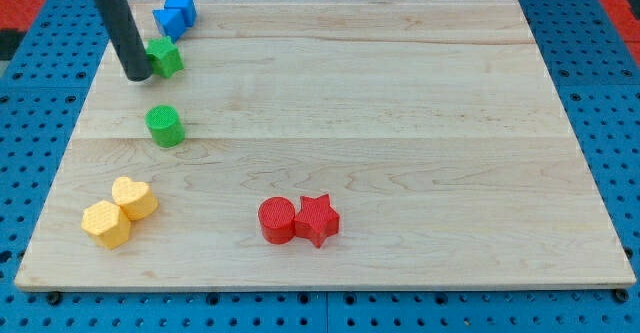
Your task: Move the arm above the red circle
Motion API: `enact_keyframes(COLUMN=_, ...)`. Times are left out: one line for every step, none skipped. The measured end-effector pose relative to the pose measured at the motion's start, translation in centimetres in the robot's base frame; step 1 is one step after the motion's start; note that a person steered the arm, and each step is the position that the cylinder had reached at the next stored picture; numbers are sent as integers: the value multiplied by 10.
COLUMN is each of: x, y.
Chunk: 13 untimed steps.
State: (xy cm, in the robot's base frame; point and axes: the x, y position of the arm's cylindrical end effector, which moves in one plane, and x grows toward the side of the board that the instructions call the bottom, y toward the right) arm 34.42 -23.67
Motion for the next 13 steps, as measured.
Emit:
enact_keyframes(x=0, y=-3)
enact_keyframes(x=4, y=14)
enact_keyframes(x=31, y=80)
enact_keyframes(x=31, y=134)
enact_keyframes(x=33, y=187)
enact_keyframes(x=71, y=222)
enact_keyframes(x=109, y=225)
enact_keyframes(x=126, y=220)
enact_keyframes(x=126, y=197)
enact_keyframes(x=126, y=194)
enact_keyframes(x=126, y=193)
enact_keyframes(x=126, y=165)
enact_keyframes(x=118, y=115)
